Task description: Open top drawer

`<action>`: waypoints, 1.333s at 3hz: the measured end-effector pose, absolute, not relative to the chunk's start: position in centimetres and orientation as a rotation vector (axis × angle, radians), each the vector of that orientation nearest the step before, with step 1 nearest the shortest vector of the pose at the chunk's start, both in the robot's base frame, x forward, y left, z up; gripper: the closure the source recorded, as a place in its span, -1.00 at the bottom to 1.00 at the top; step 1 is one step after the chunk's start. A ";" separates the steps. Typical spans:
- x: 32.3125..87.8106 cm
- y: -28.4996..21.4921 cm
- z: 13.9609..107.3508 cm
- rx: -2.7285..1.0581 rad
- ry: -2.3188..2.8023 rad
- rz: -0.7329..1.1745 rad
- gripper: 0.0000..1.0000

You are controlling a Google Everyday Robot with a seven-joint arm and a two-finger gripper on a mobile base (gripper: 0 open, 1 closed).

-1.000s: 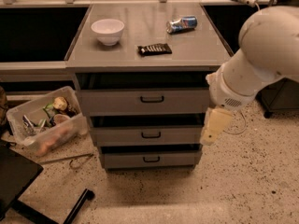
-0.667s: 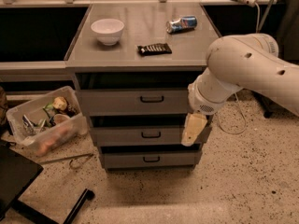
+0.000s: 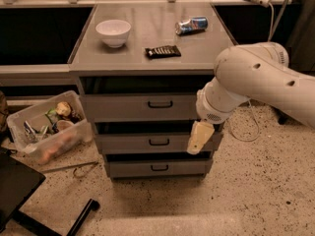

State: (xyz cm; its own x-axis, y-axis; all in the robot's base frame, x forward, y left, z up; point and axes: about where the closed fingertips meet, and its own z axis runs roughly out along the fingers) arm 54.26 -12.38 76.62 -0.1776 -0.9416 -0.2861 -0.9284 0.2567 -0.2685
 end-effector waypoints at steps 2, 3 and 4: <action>60.0 -7.2 75.0 -1.608 2.047 0.020 -1.00; 62.3 -4.2 74.3 -1.623 1.967 0.067 -1.00; 63.8 -3.0 73.4 -1.636 1.921 0.081 -1.00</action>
Offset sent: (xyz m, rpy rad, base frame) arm 0.0966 0.0889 -0.0196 0.1919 -0.1365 0.0273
